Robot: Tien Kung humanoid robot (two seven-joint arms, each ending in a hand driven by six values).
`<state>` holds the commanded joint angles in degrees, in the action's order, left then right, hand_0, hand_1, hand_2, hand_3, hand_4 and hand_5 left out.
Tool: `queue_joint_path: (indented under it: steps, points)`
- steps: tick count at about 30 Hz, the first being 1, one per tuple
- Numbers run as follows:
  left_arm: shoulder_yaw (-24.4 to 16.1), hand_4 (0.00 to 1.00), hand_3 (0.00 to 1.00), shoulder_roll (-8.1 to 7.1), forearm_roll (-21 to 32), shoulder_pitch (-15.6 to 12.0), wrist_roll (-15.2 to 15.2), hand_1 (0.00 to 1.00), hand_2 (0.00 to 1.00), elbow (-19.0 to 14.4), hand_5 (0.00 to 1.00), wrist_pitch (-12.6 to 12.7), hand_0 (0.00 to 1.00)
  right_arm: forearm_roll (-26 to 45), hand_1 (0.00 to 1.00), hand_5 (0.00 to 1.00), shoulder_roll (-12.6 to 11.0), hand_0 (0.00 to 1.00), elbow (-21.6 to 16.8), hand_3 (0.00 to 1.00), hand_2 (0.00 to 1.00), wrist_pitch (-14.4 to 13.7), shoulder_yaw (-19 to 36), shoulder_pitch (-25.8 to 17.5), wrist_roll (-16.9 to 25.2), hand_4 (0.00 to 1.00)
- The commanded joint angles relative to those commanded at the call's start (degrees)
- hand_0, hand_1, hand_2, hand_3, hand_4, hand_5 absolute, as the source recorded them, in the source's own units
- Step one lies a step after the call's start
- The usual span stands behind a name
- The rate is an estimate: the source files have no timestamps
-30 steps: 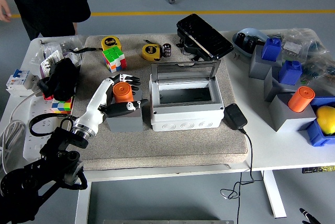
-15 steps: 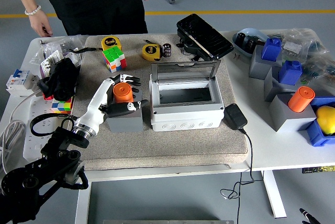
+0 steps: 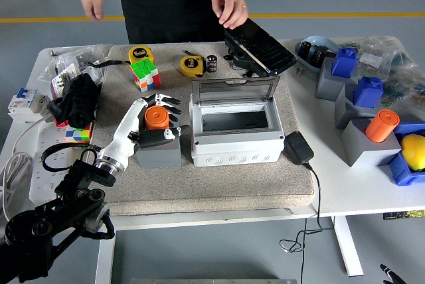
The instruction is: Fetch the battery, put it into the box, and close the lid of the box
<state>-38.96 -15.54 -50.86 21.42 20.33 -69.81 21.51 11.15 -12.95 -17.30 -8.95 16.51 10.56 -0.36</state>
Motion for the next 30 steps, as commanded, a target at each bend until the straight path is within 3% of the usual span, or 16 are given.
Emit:
queue_joint_path:
  steps: [3,4,9,10,15,16,23,30]
  points:
    - [0.22,0.689,0.475,-0.01,0.43,0.08,0.32,0.376,0.434,-0.09,0.002,0.62,0.249,-0.01,0.639,0.502,0.0,0.582,0.01,0.576,0.661,0.0,0.05,0.01,0.0,0.939]
    - [0.31,0.515,0.425,-0.01,0.47,0.13,0.24,0.371,0.408,-0.07,0.002,0.79,0.245,0.01,0.639,0.501,0.0,0.582,0.01,0.576,0.662,0.02,0.03,0.01,-0.01,0.938]
    - [0.63,0.515,0.425,0.03,0.14,0.23,-0.19,0.371,0.408,0.02,0.002,1.37,0.245,-0.05,0.639,0.501,-0.01,0.582,0.0,0.576,0.662,0.02,0.06,0.04,-0.02,0.938]
    - [0.71,0.343,0.373,0.05,0.06,0.26,-0.25,0.332,0.376,0.06,0.002,1.57,0.227,-0.01,0.639,0.502,-0.01,0.581,0.01,0.576,0.662,0.02,0.03,0.03,0.0,0.938]
    - [0.77,0.343,0.373,0.1,0.05,0.31,-0.17,0.332,0.376,-0.03,0.002,1.86,0.227,0.03,0.639,0.502,0.0,0.581,0.0,0.576,0.662,-0.01,0.06,0.01,0.02,0.938]
    - [0.72,0.263,0.319,0.13,0.22,0.33,-0.07,0.297,0.339,-0.07,0.002,1.86,0.203,0.04,0.639,0.502,0.0,0.582,0.0,0.576,0.661,-0.01,0.04,0.0,0.04,0.938]
    - [0.47,0.243,0.293,0.28,0.95,0.53,0.51,0.274,0.319,-0.28,0.002,1.61,0.181,0.01,0.638,0.5,0.0,0.584,0.0,0.576,0.66,-0.04,0.02,0.04,0.1,0.937]
    - [-1.07,0.208,0.28,0.27,0.41,0.4,0.31,0.263,0.309,-3.45,0.002,1.31,0.172,0.04,0.638,0.5,0.0,0.582,0.02,0.575,0.66,-0.08,0.01,0.1,0.18,0.936]
